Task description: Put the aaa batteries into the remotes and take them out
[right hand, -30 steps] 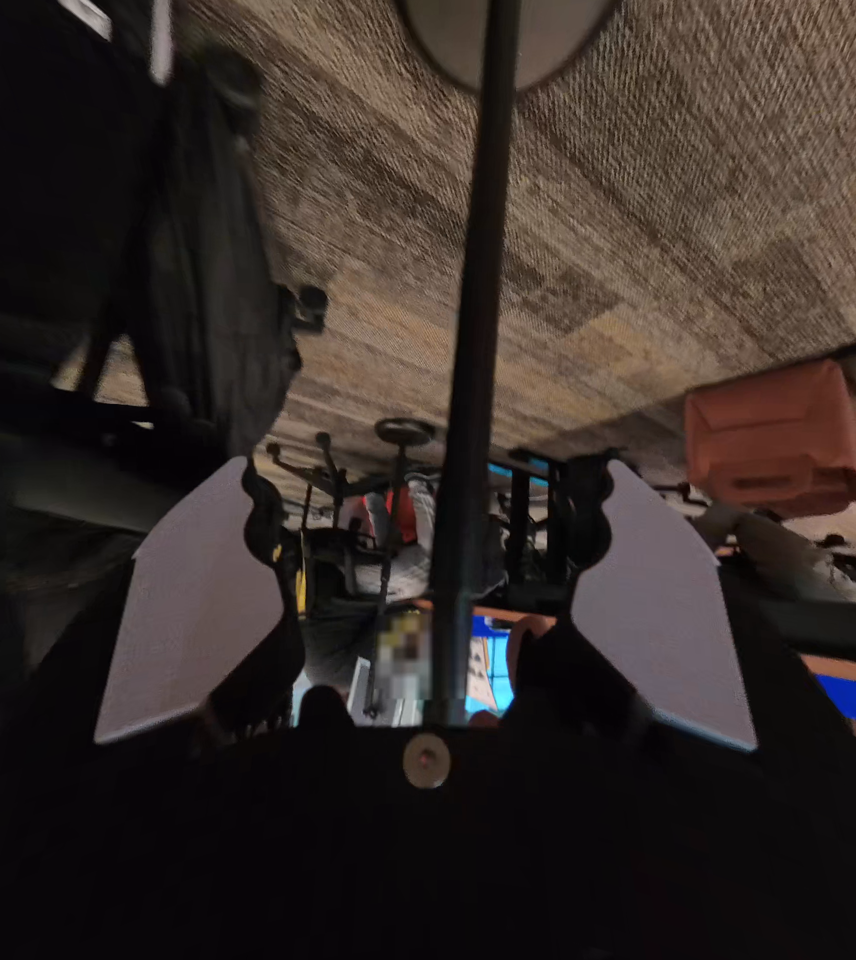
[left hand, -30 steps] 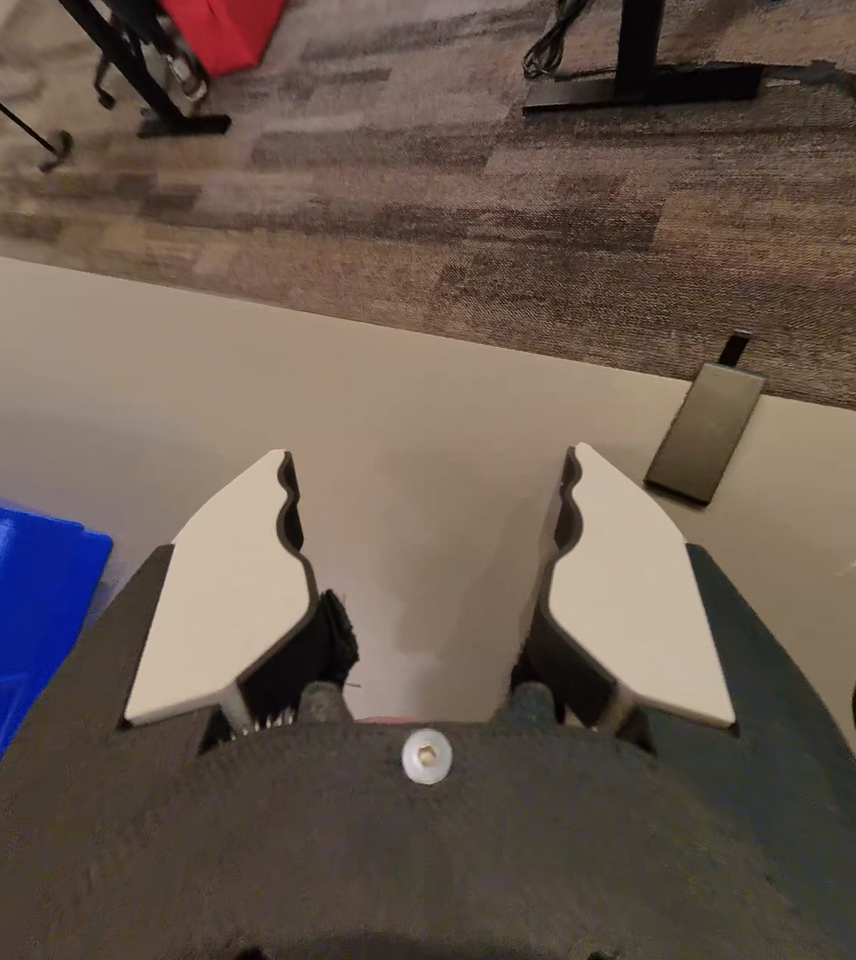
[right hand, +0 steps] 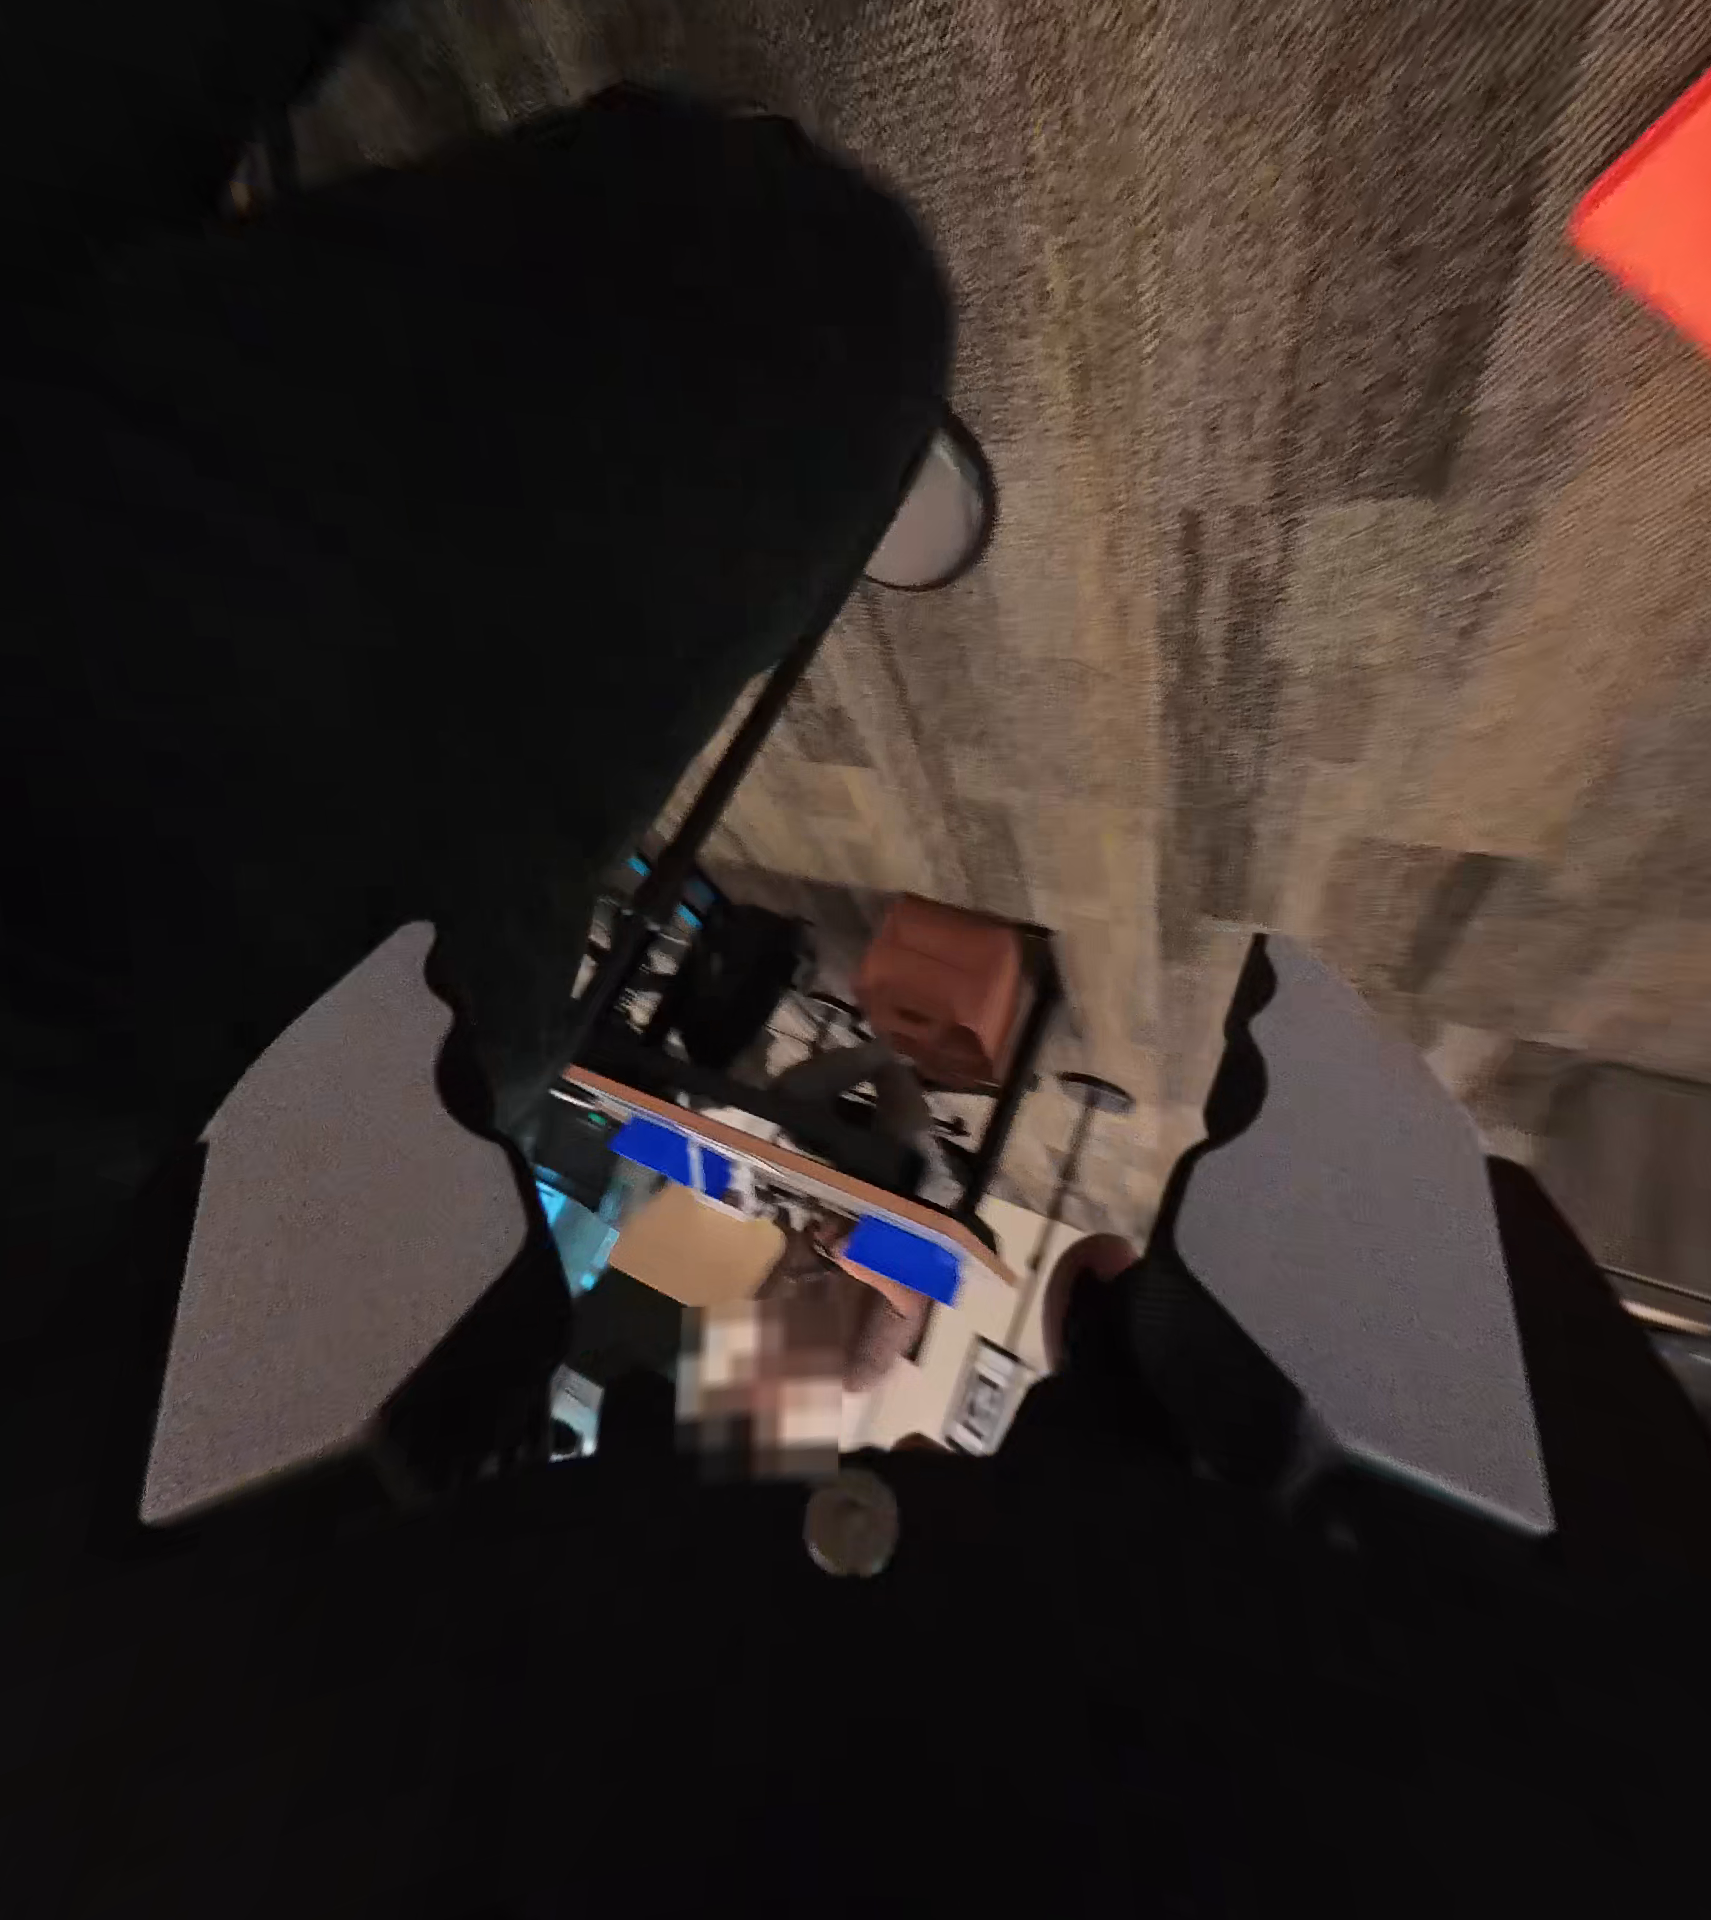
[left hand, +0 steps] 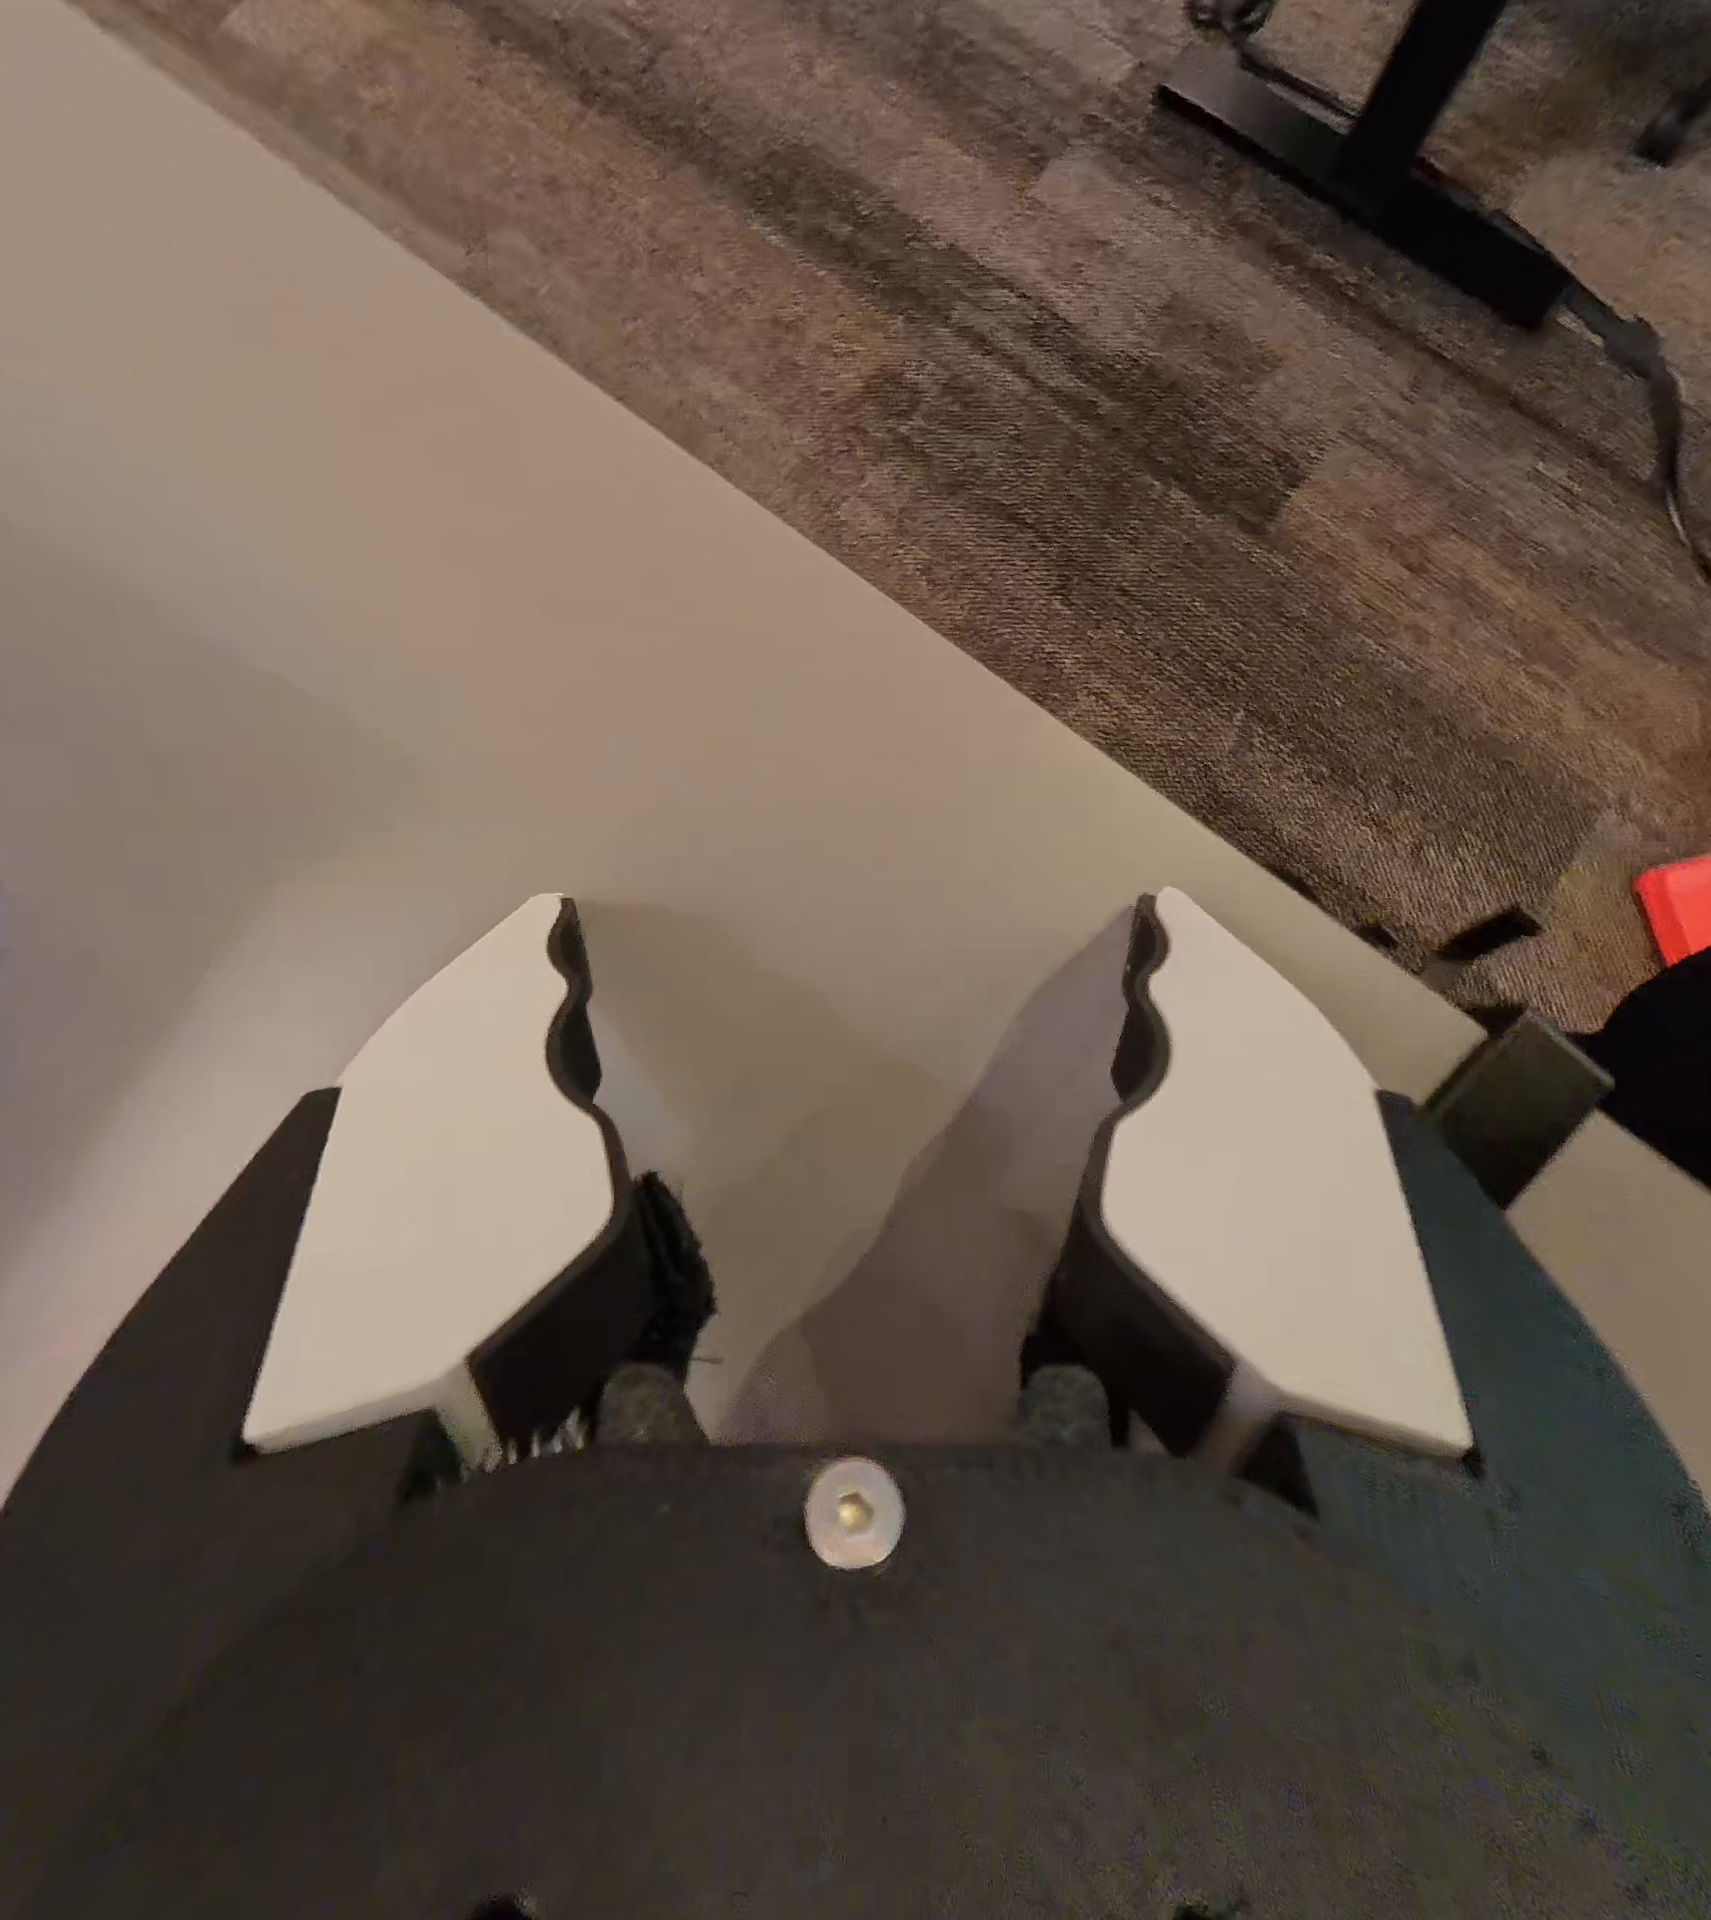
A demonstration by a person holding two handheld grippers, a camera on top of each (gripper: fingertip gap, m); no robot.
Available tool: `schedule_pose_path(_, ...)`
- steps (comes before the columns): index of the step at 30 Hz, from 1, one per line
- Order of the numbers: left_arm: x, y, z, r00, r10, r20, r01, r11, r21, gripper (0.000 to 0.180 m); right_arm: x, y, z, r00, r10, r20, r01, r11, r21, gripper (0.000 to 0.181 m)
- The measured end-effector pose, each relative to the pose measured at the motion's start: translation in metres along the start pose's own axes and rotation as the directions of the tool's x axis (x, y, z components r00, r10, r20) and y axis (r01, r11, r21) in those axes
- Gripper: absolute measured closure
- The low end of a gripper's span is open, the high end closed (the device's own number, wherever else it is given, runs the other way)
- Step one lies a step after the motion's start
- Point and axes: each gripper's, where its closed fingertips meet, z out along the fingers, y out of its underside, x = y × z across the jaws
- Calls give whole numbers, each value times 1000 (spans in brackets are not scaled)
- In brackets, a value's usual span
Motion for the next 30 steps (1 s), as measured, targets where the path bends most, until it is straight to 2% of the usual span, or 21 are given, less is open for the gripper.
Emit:
schedule_pose_path(3,-8,-4,1,991,-102,84,105,994,-35,94,55,-84,-90,994,-70,-87,69,997,-24,47)
schedule_pose_path(6,-18,-6,1,957,-230,177,249,964,-91,96,89,-185,-185,972,-153,-177,157,988,10,49)
schedule_pose_path(10,-29,-28,-12,871,-371,322,392,920,-2,98,111,-313,-286,903,-302,-304,303,952,-47,47)
schedule_pose_path(17,-32,-87,-14,619,-544,567,598,794,110,99,95,-560,-399,792,-522,-315,514,850,-116,59)
schedule_pose_path(20,-36,-140,8,511,-611,605,672,723,162,97,68,-656,-447,762,-583,-281,554,812,-182,58)
schedule_pose_path(23,-75,-206,38,514,-596,617,646,742,180,95,12,-757,-499,645,-713,-275,678,700,-226,58)
schedule_pose_path(25,-120,-244,47,465,-612,640,634,735,242,84,-36,-811,-524,571,-784,-245,733,621,-279,55)
schedule_pose_path(30,-257,-318,53,351,-666,658,553,714,428,73,-200,-931,-552,283,-943,-175,864,330,-381,53)
